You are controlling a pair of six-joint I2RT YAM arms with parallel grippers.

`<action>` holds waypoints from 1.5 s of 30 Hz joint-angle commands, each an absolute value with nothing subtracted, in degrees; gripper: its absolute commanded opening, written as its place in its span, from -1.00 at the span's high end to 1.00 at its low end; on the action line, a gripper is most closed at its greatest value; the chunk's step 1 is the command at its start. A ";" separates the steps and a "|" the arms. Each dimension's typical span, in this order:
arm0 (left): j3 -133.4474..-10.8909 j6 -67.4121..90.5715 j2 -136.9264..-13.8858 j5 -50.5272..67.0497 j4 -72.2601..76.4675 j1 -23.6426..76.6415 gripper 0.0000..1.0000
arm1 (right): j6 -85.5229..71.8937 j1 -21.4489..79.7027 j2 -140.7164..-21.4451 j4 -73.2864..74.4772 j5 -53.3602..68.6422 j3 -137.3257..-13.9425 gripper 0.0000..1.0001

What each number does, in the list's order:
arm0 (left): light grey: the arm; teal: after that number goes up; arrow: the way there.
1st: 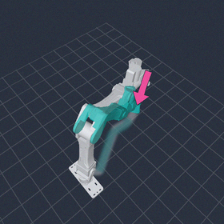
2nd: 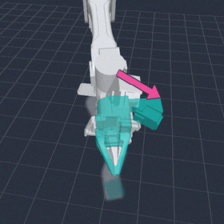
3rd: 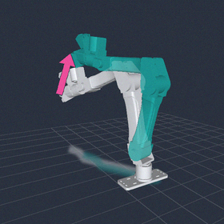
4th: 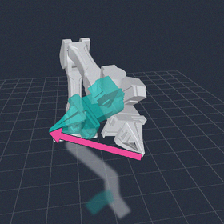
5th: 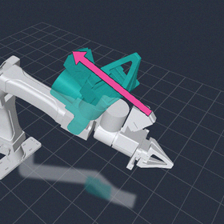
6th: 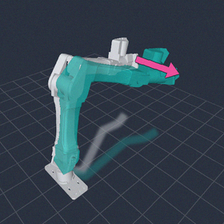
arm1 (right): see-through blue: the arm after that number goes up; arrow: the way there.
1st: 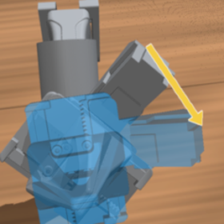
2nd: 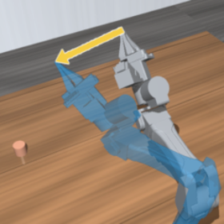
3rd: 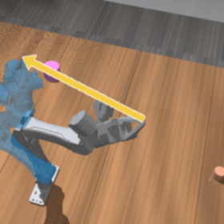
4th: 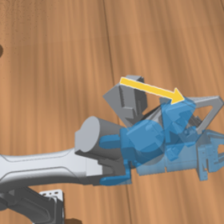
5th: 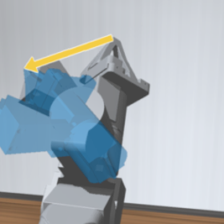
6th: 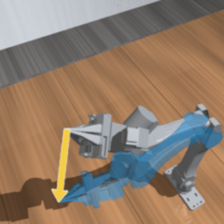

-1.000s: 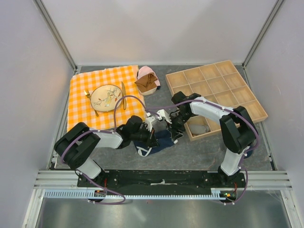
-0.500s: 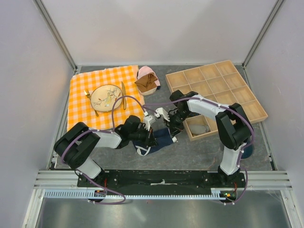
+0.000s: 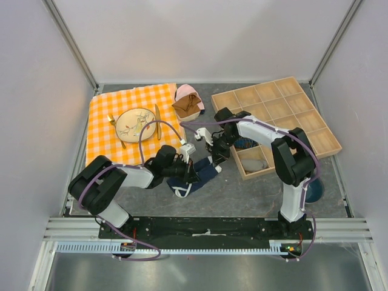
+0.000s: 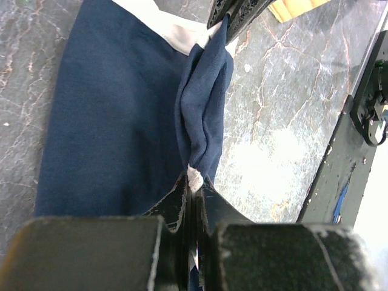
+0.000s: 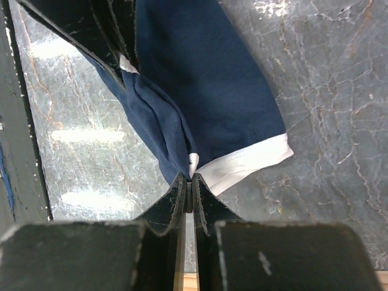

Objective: Roll the underwear
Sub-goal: Fold the underwear at the center of the board.

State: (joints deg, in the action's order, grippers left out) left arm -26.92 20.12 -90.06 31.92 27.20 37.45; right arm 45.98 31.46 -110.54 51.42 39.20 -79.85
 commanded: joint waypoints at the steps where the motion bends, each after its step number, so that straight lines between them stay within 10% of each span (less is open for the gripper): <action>1: -25.84 23.11 -89.03 31.21 31.46 36.48 0.97 | 44.30 31.29 -112.41 50.19 41.57 -83.49 0.78; 16: -22.68 26.98 -86.58 27.16 32.52 34.28 0.84 | 37.79 30.59 -114.43 43.77 41.31 -84.11 0.78; 27: -24.17 26.20 -77.18 27.16 24.62 34.28 0.26 | 37.27 30.76 -116.28 43.95 42.63 -85.87 0.78; 45: -30.32 21.97 -78.39 24.26 19.51 31.20 0.17 | 33.67 30.85 -117.51 42.98 42.45 -87.63 0.79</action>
State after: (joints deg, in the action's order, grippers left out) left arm -27.38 24.43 -76.36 23.88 18.50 31.48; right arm 36.01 30.85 -116.44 44.51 41.34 -85.34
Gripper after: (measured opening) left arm 0.411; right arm 0.112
